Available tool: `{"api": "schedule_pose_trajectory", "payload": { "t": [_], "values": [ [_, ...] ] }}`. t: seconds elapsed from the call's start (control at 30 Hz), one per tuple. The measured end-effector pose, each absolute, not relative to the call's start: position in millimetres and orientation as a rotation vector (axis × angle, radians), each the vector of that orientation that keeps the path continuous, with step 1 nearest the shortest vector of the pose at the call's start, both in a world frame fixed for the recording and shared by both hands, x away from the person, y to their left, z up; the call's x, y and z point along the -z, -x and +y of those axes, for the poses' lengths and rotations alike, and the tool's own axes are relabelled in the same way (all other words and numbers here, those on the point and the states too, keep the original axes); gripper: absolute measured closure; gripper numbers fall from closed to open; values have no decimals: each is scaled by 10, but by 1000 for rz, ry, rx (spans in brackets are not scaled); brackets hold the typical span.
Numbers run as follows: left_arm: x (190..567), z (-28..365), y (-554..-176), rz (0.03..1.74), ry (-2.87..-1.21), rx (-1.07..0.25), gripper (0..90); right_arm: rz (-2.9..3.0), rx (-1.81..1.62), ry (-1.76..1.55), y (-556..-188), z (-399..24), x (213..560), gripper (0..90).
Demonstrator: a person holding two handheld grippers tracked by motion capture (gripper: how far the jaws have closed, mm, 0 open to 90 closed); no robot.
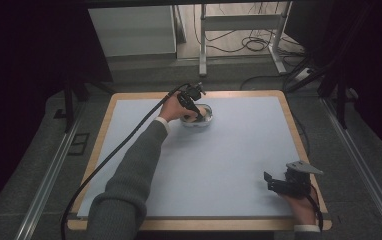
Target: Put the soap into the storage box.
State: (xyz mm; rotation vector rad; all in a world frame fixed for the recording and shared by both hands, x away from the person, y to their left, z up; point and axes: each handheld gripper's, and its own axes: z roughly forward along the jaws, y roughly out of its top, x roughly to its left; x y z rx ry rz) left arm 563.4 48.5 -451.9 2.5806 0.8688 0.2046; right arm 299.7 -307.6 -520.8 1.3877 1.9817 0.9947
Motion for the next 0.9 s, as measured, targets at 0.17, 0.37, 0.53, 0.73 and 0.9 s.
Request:
{"api": "schedule_pose_trajectory", "payload": {
  "t": [0.17,0.37,0.53,0.73,0.9],
  "values": [
    [4482,502,-5607,872,-2587,-209,314,1985,-995,-1387,-3000,-3063,5211,76],
    [4475,492,-5540,846,-2590,-243,291,1983,-993,-1383,-2996,-3064,5208,76],
    [4391,586,-5408,838,-2567,-261,273,1982,-994,-1390,-2994,-3071,5211,76],
    [4316,797,-5086,847,-2495,-285,242,1992,-997,-1378,-2996,-3037,5210,76],
    [4310,929,-4886,850,-2464,-293,225,1997,-997,-1373,-2998,-3005,5214,76]
  ]
}}
